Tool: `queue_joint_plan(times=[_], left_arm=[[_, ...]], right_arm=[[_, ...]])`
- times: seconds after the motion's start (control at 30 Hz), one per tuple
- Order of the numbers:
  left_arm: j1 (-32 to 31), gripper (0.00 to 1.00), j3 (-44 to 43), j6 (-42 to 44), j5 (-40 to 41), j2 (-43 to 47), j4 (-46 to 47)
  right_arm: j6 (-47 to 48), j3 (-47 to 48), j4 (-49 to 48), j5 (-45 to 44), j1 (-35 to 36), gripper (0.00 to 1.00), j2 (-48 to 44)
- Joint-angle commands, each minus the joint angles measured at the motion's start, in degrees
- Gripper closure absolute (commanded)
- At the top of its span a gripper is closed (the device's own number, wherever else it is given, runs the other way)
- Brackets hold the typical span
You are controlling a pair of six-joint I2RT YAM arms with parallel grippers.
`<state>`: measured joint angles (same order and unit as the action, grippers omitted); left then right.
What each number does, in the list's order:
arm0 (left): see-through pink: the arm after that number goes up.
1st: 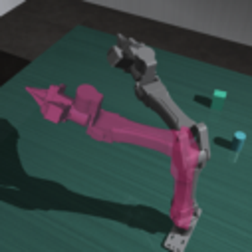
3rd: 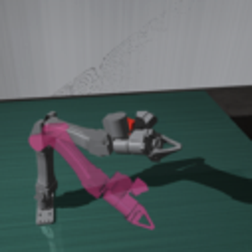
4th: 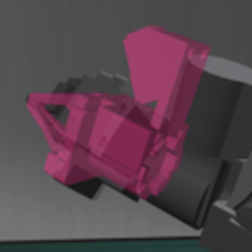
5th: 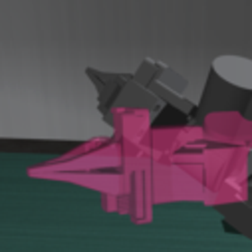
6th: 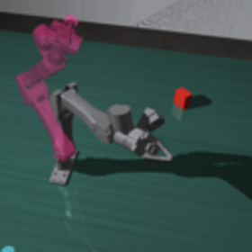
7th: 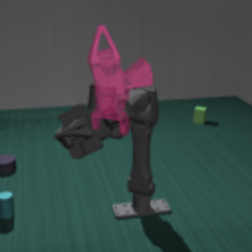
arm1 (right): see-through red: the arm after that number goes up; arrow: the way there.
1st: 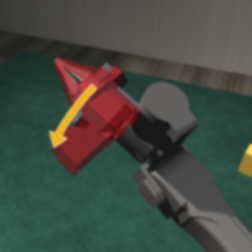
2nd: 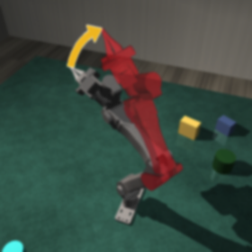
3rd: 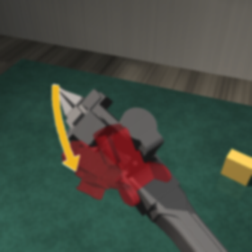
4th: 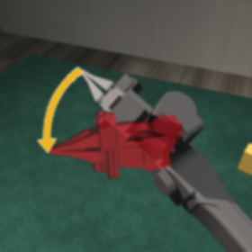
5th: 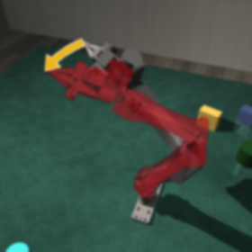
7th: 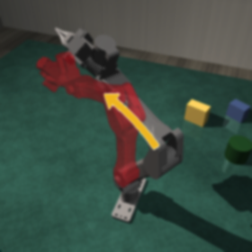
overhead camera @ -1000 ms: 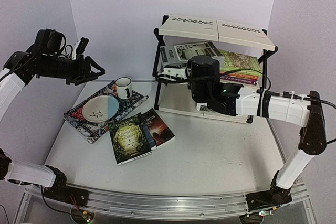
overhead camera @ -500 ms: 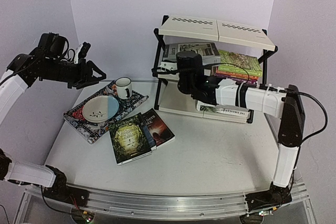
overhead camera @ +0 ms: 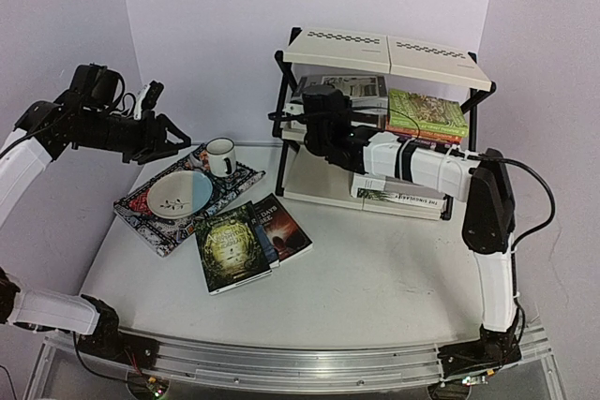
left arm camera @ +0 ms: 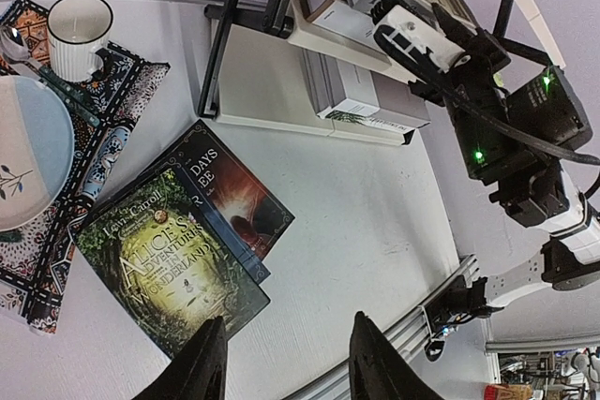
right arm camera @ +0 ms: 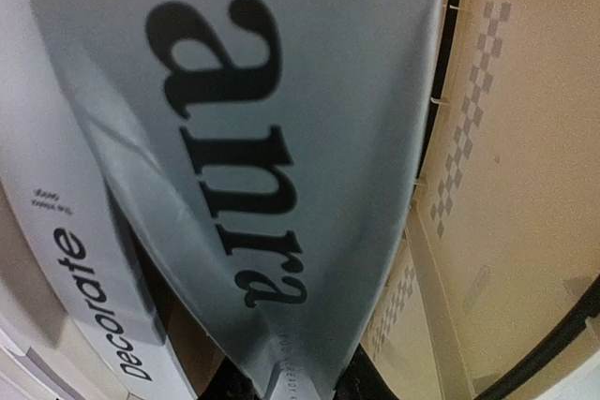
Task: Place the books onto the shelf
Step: Place the book on the book pile on the shelf.
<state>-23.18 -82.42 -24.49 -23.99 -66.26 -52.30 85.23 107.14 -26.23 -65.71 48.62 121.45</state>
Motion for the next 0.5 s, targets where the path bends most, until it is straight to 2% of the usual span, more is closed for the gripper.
queue_joint_plan(times=[0.0,0.47], left_arm=[[0.24,0.55,0.72,-0.21,-1.09,0.91,2.70],[0.24,0.55,2.29,-0.47,-1.41,0.94,3.79]], right_arm=[[-2.02,5.27,-0.88,-2.53,-0.56,0.77,1.28],[-8.81,8.42,5.08,1.71,-0.81,0.76,3.40]])
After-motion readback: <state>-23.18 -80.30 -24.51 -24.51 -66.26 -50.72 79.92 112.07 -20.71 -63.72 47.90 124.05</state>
